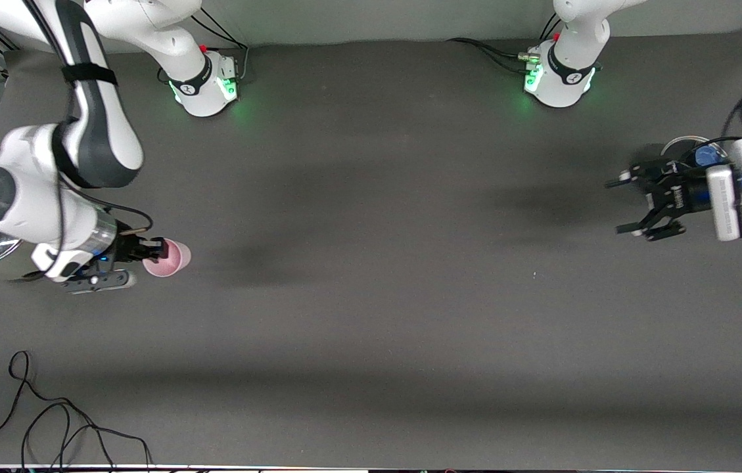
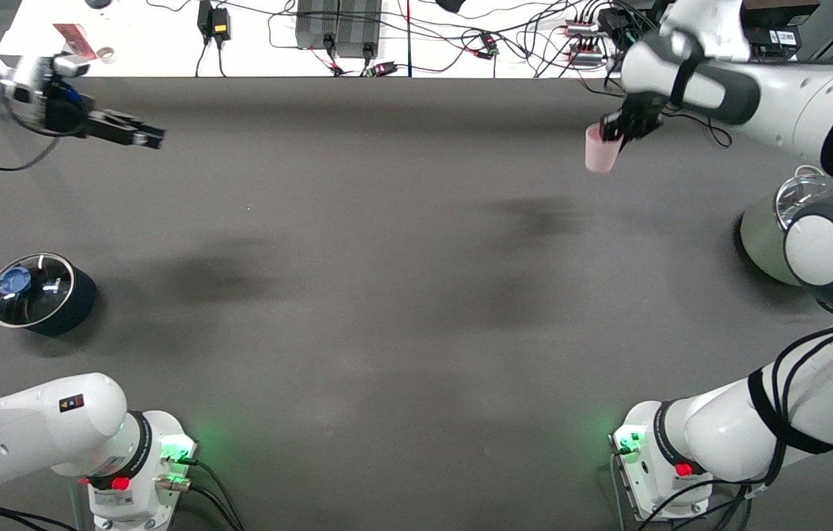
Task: Transfer pink cup from left to right arm
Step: 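Carry the cup away with the right gripper while the left gripper retracts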
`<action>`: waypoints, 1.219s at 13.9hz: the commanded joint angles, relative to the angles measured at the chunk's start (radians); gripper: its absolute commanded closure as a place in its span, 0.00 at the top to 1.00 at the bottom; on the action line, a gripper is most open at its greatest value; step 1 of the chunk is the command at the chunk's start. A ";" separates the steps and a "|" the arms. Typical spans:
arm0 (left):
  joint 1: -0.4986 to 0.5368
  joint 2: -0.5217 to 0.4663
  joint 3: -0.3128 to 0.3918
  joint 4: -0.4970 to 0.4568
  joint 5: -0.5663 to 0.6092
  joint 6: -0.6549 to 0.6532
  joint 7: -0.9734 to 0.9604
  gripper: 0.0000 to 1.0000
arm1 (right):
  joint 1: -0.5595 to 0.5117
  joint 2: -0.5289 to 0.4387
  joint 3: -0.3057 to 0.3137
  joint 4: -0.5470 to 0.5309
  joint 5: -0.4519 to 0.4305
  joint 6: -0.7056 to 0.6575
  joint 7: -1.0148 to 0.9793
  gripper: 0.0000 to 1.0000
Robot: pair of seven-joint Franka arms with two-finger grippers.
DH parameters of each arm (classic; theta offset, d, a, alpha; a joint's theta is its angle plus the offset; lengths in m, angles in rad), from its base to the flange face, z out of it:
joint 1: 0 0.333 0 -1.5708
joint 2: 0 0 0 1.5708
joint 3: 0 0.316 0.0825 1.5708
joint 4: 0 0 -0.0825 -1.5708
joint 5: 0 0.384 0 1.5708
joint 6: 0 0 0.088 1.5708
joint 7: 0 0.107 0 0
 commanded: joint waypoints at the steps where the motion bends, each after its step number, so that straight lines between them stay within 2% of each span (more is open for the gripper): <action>1: 0.069 -0.016 -0.014 0.144 0.154 -0.152 -0.235 1.00 | 0.017 -0.042 -0.006 -0.225 0.009 0.276 -0.033 0.00; 3: 0.071 -0.028 -0.015 0.229 0.268 -0.203 -0.404 1.00 | 0.016 0.007 -0.004 -0.253 0.009 0.378 -0.057 0.00; 7: 0.043 -0.093 -0.047 0.298 0.466 -0.205 -0.676 1.00 | 0.011 0.104 -0.004 -0.291 0.011 0.557 -0.074 0.00; 9: 0.025 -0.116 -0.082 0.318 0.588 -0.202 -0.785 1.00 | 0.013 0.121 -0.004 -0.294 0.011 0.577 -0.074 0.00; 10: 0.025 -0.129 -0.105 0.324 0.641 -0.205 -0.835 1.00 | 0.013 0.111 -0.004 -0.294 0.011 0.571 -0.073 0.35; 11: 0.025 -0.140 -0.127 0.326 0.664 -0.205 -0.875 1.00 | 0.013 0.089 -0.004 -0.294 0.011 0.558 -0.073 0.95; 12: 0.023 -0.155 -0.144 0.329 0.685 -0.202 -0.914 1.00 | 0.013 0.062 -0.004 -0.293 0.011 0.526 -0.071 1.00; 14: 0.012 -0.160 -0.187 0.352 0.745 -0.200 -1.024 1.00 | 0.011 -0.035 -0.009 -0.288 0.011 0.428 -0.073 1.00; 17: -0.134 -0.136 -0.146 0.392 0.848 -0.162 -1.150 1.00 | 0.016 -0.217 -0.030 -0.250 0.011 0.196 -0.061 1.00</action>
